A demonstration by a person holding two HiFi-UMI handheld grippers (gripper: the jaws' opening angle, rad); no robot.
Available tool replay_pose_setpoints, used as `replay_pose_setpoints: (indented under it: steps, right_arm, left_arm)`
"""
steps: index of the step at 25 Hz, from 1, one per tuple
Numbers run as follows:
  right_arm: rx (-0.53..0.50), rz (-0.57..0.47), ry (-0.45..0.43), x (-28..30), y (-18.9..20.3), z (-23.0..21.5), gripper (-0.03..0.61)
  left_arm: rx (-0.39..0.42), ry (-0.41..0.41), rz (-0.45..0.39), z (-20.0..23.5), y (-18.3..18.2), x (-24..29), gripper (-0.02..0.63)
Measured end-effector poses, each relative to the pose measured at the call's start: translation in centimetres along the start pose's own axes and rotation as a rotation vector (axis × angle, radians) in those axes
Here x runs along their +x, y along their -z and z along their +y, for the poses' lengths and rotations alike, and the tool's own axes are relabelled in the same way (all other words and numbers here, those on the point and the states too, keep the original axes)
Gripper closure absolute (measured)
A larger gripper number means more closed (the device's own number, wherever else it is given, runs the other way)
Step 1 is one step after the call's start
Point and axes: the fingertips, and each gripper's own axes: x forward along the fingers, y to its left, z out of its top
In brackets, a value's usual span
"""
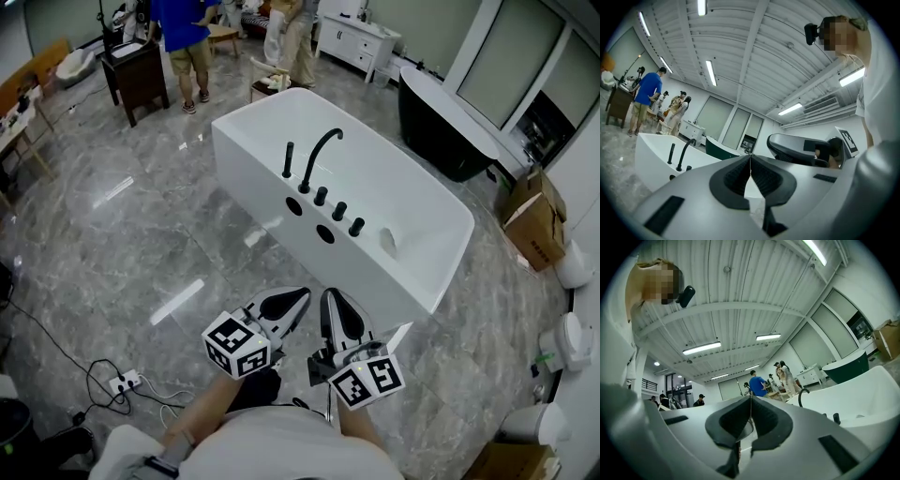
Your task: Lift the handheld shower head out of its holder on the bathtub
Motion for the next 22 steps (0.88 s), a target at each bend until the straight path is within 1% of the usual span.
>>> replay_pose_setpoints:
  steps: [3,7,10,18,22]
  right_arm:
    - [0.018,0.008,0.010,2.6,-0.2,-1.7,0.561]
    - [-0.033,0.051,0.016,5.9,0.2,-2.7,0.561]
    - [-0.039,0.041,0.009,7.4,0.3,-3.4,0.561]
    - [0.004,0.010,0.001,10.0,0.5,-4.8,0.561]
    - [-0.032,0.015,0.006,10.9,0.5,-4.8,0.561]
  left_arm:
    - [0.038,-0.002,0.005,2.0,-0.9,1.4,0.601]
    - [0.052,-0.016,0.002,4.9,-1.7,2.6,0.601]
    - [0.081,-0.028,0.008,6.5,-1.8,3.5,0.601]
    - [0.083,-0.059,0.013,9.5,-2.0,3.8,0.601]
    - [0.086,-0.067,0.009,10.4,-2.4,3.5,0.601]
